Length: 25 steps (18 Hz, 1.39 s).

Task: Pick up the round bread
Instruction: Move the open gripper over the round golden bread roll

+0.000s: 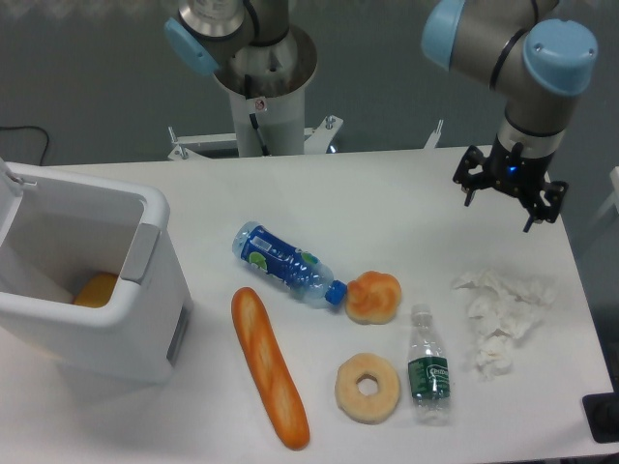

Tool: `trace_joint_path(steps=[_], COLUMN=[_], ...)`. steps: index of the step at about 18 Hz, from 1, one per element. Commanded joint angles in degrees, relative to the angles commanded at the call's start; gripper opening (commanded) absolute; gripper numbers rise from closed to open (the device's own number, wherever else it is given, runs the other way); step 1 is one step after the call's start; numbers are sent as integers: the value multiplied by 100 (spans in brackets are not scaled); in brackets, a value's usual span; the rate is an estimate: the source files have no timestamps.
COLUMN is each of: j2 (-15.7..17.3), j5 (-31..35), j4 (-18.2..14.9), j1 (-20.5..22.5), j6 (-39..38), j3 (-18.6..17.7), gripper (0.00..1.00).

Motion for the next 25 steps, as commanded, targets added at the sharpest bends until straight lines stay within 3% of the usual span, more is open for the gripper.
trace_joint_path(steps=[5, 9, 13, 15, 25], j2=[-26, -114, -105, -219, -694], j5=[-448, -590, -563, -537, -27], j4=[-18, 0, 166, 333, 457], j1=[-210, -597, -712, -878, -1107], j6=[-308, -1240, -1311, -1329, -1390], j3=[-131, -202, -685, -703, -721], gripper=[100, 100, 100, 100, 92])
